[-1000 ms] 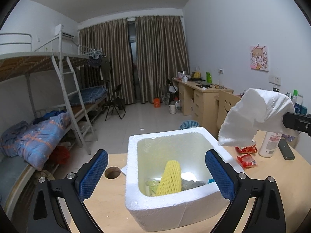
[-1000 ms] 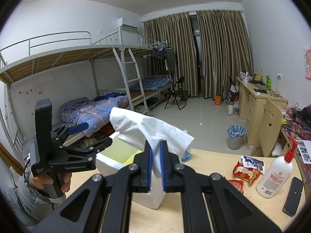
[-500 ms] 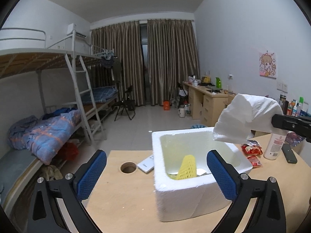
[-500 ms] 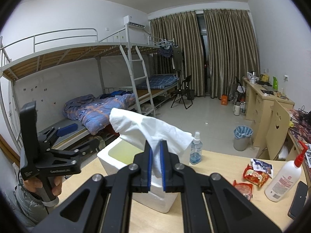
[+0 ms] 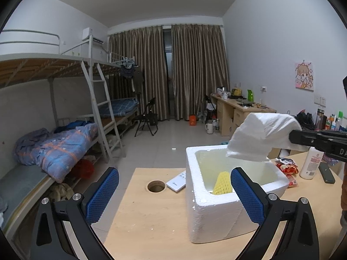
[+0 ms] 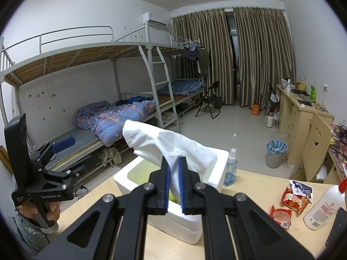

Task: Organize soft objects
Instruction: 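Lower the white cloth into the foam box and open the right tool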

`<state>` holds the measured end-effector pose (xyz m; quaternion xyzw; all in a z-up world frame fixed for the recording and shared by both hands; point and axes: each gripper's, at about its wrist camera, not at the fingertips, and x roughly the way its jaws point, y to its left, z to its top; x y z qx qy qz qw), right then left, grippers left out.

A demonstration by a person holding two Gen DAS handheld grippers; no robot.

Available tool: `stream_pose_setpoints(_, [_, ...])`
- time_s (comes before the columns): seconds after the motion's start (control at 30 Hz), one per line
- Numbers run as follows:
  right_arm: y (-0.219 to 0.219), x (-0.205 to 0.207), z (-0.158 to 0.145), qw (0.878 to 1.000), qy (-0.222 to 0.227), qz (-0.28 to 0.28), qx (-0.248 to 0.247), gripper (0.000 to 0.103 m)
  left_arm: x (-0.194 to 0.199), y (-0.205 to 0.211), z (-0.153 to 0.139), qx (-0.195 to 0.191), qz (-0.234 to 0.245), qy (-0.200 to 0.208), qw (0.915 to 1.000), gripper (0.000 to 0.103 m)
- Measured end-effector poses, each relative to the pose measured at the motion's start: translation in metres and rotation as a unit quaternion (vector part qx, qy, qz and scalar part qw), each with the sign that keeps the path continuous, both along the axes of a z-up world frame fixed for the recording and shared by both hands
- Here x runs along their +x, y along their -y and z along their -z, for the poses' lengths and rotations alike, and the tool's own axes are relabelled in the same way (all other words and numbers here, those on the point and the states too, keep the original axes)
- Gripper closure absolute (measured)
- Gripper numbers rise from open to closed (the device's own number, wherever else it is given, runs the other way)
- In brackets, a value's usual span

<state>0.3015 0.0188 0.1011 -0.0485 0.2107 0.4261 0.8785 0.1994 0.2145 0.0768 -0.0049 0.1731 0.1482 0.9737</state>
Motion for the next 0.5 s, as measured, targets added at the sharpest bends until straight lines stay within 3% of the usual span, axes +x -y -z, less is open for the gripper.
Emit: stream_pose_setpoints(0.5, [-0.025,0.018,0.012,1.000,-0.022,-0.008,-0.016,0.092,-0.004,-0.002,0.002,-0.008,-0.008,0.000,0.9999,0.000])
